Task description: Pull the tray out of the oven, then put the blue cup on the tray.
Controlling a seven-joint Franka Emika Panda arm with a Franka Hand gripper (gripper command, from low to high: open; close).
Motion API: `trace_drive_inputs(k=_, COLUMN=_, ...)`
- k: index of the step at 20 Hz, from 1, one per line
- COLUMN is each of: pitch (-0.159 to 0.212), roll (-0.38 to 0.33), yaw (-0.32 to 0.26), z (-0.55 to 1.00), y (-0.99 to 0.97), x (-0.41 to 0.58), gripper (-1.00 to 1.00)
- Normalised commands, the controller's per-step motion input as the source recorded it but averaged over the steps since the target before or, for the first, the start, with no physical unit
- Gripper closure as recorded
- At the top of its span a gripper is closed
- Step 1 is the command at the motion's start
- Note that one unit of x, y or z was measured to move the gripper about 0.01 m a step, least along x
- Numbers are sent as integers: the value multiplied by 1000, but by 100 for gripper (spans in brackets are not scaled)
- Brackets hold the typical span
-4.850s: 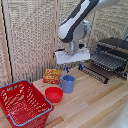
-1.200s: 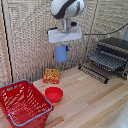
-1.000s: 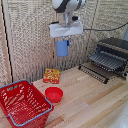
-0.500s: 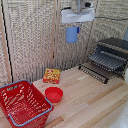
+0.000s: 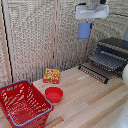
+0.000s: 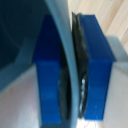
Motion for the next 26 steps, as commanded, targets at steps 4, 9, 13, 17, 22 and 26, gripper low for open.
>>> trace_drive_inputs(k=4, pitch=-27, roll=-25, yaw=-72, z=-2, y=-996, x=1, gripper=100)
trace_drive_inputs(k=9, pitch=1, roll=-81, yaw=-50, z=-70, y=-953, x=0, gripper=100)
trace_drive_inputs(k=13, pitch=0, roll=-190, yaw=-3, z=-42, y=-784, x=0, gripper=100)
trace_drive_inputs(k=17, pitch=0, roll=-164, yaw=24, z=-272, y=-566, x=0, gripper=100)
trace_drive_inputs(k=22, pitch=7, roll=-128, yaw=8, z=-427, y=-190, x=-95, gripper=100)
trace_drive_inputs(k=26, pitch=133, roll=-82, yaw=-58, z=-127, y=2, x=-344, gripper=100)
